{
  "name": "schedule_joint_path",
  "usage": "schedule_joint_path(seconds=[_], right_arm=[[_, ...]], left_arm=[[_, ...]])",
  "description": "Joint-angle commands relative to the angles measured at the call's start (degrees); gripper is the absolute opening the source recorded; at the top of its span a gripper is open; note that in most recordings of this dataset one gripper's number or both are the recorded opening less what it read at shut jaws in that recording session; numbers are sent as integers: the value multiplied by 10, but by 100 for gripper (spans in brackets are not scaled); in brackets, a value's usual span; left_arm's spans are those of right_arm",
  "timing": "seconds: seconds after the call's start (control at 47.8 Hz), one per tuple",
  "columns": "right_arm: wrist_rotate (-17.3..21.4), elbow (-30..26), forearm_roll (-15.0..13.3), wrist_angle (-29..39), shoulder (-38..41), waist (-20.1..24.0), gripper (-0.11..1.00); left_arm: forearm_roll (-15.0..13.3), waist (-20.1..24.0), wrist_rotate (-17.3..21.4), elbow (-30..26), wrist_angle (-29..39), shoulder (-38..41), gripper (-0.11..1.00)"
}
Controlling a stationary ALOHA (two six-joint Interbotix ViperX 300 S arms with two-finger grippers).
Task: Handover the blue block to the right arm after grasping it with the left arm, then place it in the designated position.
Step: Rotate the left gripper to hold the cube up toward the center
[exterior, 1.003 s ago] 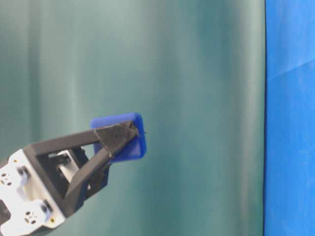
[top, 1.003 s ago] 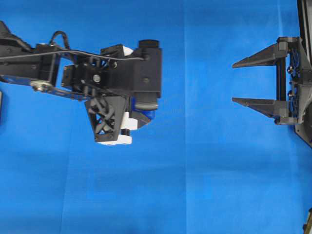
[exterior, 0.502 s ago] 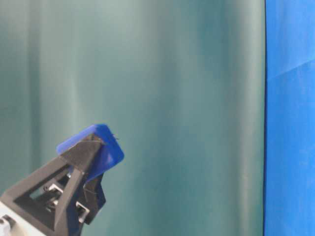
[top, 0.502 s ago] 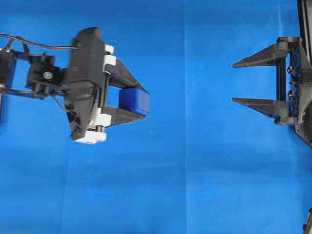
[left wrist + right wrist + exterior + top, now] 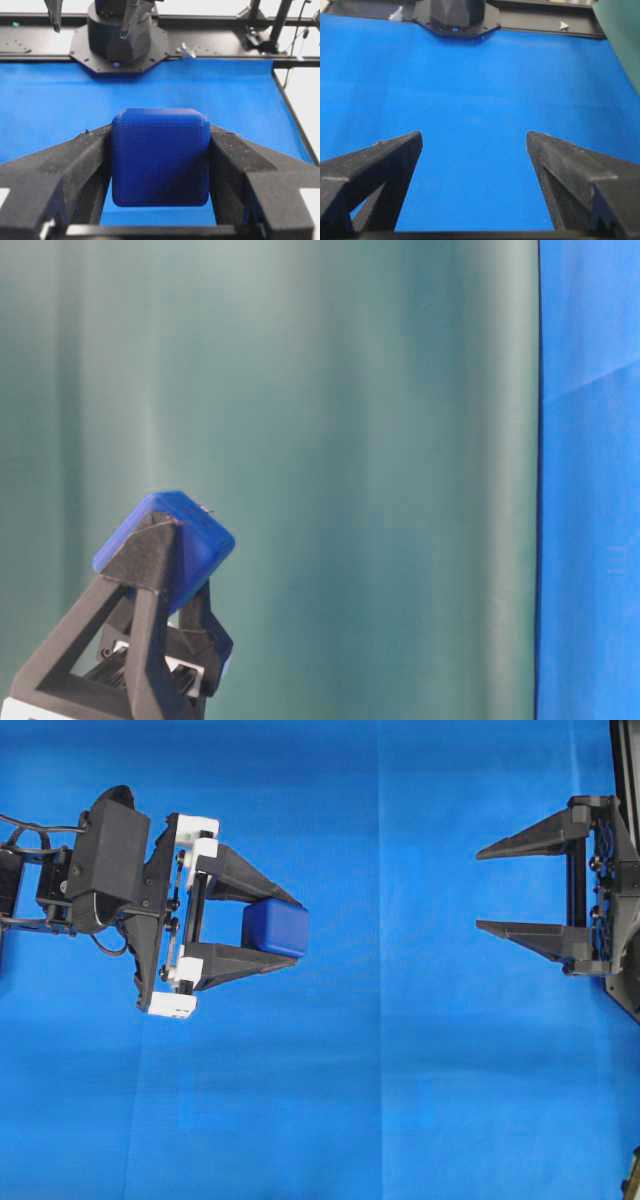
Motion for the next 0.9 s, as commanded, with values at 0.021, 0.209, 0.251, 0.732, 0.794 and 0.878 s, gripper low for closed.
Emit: schedule_joint_path(seconds=[0.021,0.209,0.251,0.732,0.794,0.878], right_arm=[[0,-16,0,-5,2,-2,96],[0,-16,0,-5,2,-2,96],[0,-17,0,-5,2,-2,96],[-20,-42,-71,12,1,1,96],[-28,-45,-91,18,1,3,96],[-40,-47,-120,26,1,5,96]], left_arm=[[-3,-1,3,-7,-8,-11,49],[-4,-1,3,-7,-8,-11,49],[-4,0,3,-7,-8,-11,49],[-4,1,-2,-7,-8,-11,49],[-4,2,-4,-8,-10,-11,49],[-4,4,-4,-9,-11,-11,49]])
